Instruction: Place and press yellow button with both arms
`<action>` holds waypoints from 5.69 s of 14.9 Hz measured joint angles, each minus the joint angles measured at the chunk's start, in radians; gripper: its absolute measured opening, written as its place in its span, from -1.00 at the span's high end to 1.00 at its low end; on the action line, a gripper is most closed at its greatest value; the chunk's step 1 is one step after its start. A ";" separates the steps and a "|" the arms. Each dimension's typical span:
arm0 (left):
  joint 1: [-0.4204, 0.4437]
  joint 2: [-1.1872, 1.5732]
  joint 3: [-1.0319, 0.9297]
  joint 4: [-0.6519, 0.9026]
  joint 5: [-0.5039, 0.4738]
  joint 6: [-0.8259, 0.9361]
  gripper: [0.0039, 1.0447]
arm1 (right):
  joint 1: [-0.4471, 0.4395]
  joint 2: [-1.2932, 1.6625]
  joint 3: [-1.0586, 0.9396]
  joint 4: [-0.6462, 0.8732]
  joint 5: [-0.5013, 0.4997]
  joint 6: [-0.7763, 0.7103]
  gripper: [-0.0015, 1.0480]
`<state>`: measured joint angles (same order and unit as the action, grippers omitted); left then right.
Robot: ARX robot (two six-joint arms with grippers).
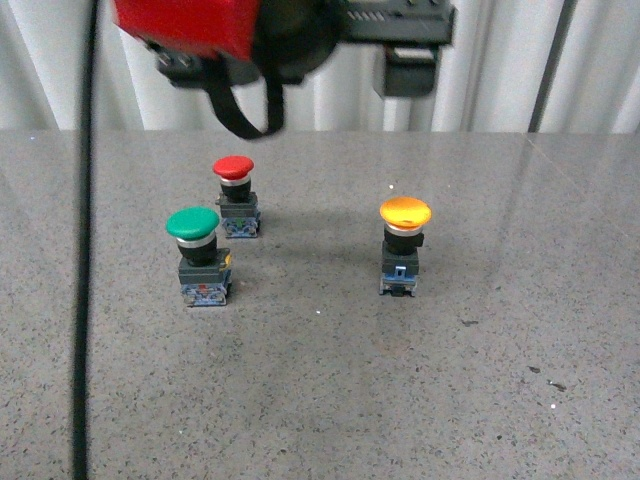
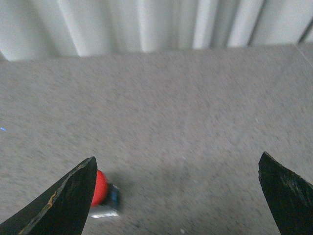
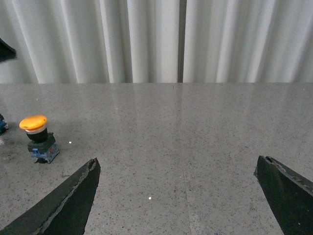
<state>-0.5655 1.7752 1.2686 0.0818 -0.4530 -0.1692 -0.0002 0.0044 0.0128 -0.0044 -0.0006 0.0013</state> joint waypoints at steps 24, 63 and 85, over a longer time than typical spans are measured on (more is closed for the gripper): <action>0.564 -1.335 -1.243 0.350 0.453 0.172 0.97 | 0.000 0.000 0.000 0.000 0.000 0.000 -0.87; 0.564 -1.764 -1.254 -0.086 0.453 0.172 -0.88 | 0.338 1.307 0.628 0.575 0.085 0.098 -0.87; 0.563 -1.764 -1.254 -0.086 0.452 0.172 -0.88 | 0.518 1.757 0.868 0.468 0.116 0.084 0.97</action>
<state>-0.0021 0.0109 0.0147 -0.0044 -0.0006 0.0029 0.5182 1.7618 0.8810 0.4637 0.1158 0.0853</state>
